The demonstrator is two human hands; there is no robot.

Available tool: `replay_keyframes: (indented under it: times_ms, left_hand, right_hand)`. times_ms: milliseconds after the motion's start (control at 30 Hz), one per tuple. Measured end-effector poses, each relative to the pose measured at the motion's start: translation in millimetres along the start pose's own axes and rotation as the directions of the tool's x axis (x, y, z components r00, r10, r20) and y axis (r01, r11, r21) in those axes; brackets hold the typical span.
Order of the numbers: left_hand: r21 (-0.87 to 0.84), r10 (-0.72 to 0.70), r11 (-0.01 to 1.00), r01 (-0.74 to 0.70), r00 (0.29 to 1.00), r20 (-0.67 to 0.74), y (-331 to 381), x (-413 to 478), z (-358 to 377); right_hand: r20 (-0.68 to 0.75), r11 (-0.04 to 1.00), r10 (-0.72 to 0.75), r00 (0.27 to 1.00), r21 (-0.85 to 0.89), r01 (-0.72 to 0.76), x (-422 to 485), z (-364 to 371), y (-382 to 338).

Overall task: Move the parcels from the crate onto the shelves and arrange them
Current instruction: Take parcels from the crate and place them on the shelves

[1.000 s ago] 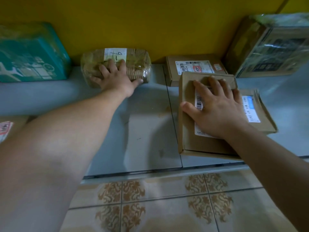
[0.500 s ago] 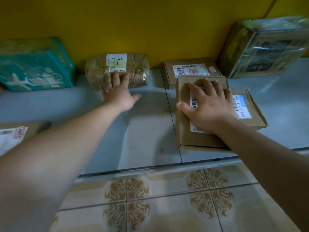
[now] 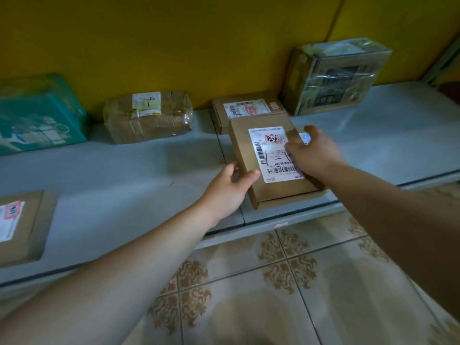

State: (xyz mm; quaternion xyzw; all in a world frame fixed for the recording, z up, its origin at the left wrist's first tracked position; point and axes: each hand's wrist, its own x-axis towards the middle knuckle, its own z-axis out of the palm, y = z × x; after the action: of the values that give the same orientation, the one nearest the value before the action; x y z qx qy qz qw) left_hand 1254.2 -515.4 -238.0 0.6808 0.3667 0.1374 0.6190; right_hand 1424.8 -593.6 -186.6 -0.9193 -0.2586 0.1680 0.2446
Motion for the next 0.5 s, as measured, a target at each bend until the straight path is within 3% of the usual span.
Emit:
replay_keyframes:
  times_ms: [133,267,400,500]
  left_hand:
    - [0.0,-0.001,1.0,0.001,1.0,-0.012,19.9,-14.7,3.8]
    - [-0.13,-0.005,0.991,0.002,1.0,-0.026,35.7,-29.8,-5.6]
    - [-0.168,0.048,0.985,-0.04,0.998,0.042,48.1,-49.5,-24.0]
    - [-0.181,0.075,0.982,-0.052,0.99,0.118,59.8,-61.3,-38.4]
  right_hand:
    - [-0.015,0.985,0.01,1.0,0.174,-0.007,-26.8,-2.1,1.8]
    - [-0.052,0.967,-0.041,0.998,0.25,0.052,-52.3,-15.7,-7.9]
    - [-0.156,0.937,-0.09,0.984,0.323,0.137,-87.6,-44.7,-22.4]
    - [-0.217,0.904,-0.016,0.976,0.414,0.107,-109.4,-60.1,-32.1]
